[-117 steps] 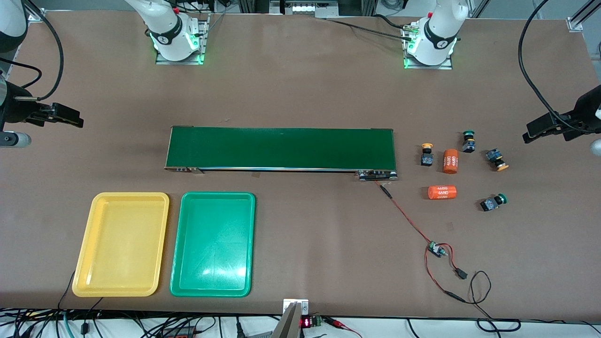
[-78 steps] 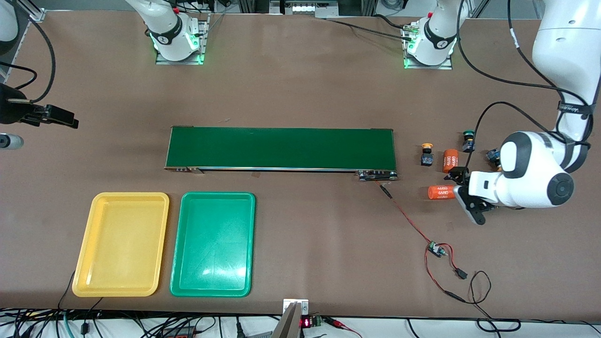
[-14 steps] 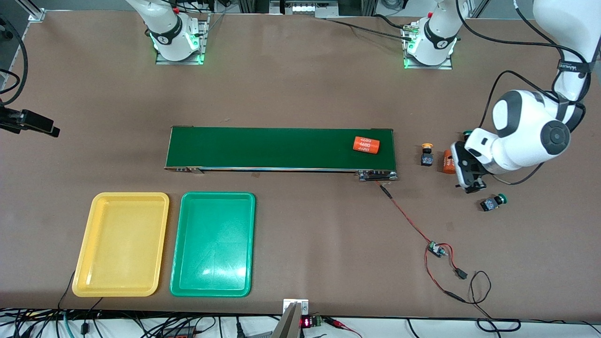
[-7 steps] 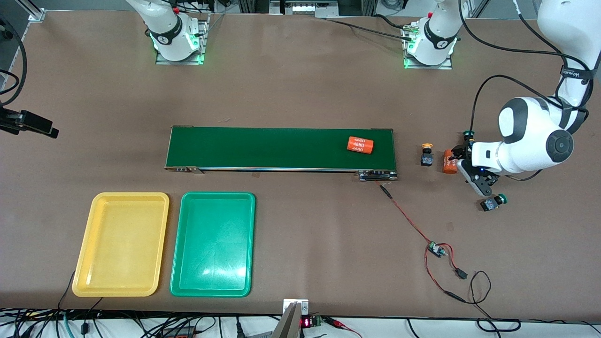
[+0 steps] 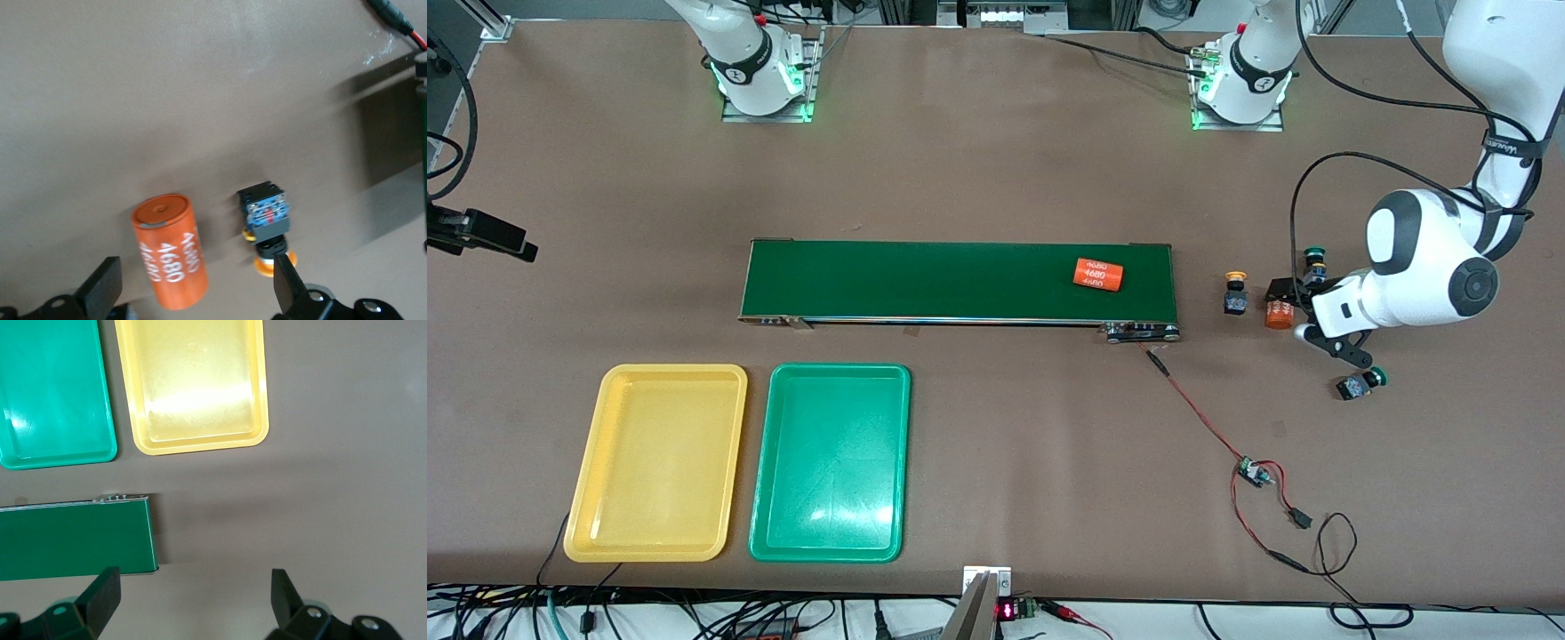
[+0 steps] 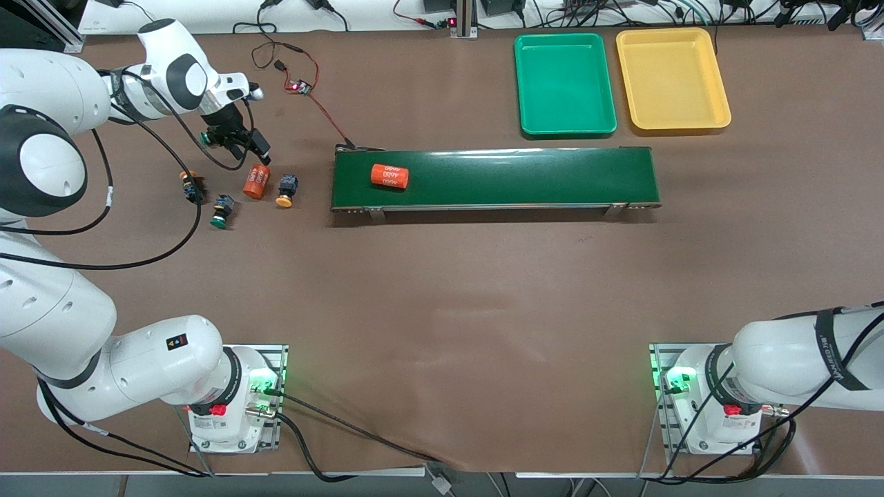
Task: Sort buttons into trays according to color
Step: 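Reach back and grasp a black button with the left gripper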
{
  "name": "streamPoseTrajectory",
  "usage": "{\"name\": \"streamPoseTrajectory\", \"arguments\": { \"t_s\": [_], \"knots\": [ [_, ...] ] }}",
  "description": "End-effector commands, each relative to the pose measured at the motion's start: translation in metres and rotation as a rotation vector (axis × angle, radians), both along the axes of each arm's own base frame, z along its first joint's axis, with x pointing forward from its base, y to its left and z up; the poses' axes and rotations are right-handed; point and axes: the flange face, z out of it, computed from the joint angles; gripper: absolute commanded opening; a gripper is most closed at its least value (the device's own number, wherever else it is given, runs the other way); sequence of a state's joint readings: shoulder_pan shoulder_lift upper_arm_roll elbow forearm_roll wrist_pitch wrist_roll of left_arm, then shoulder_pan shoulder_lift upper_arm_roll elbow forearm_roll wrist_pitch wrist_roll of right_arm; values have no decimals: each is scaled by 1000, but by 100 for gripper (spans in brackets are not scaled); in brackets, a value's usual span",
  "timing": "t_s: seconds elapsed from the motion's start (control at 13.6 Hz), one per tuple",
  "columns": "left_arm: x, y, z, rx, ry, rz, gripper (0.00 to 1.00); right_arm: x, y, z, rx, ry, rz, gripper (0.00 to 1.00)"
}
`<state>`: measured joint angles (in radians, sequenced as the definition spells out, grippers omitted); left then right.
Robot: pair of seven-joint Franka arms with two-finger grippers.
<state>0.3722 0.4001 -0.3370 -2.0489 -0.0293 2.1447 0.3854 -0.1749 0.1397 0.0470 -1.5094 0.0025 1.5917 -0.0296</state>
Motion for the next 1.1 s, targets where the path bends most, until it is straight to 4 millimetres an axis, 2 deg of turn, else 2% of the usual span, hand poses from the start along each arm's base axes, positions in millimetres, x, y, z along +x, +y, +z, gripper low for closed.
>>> {"name": "streamPoseTrajectory", "arguments": {
  "t_s": [0.0, 0.44, 0.66, 0.88, 1.03],
  "knots": [
    [-9, -30, 1, 60, 38, 83, 100, 3, -1, 3, 1, -7, -12, 100],
    [-16, -53, -6, 94, 49, 178, 100, 3, -6, 3, -7, -9, -16, 100],
    [-27, -64, -26, 88, 5, 173, 100, 2, -16, 3, -4, -9, -33, 100],
    [-31, -69, -32, 85, -2, 163, 100, 1, -16, 4, -6, -11, -33, 100],
    [-40, -70, -44, 79, -10, 152, 100, 1, -16, 4, -6, -9, -33, 100]
  ]
}}
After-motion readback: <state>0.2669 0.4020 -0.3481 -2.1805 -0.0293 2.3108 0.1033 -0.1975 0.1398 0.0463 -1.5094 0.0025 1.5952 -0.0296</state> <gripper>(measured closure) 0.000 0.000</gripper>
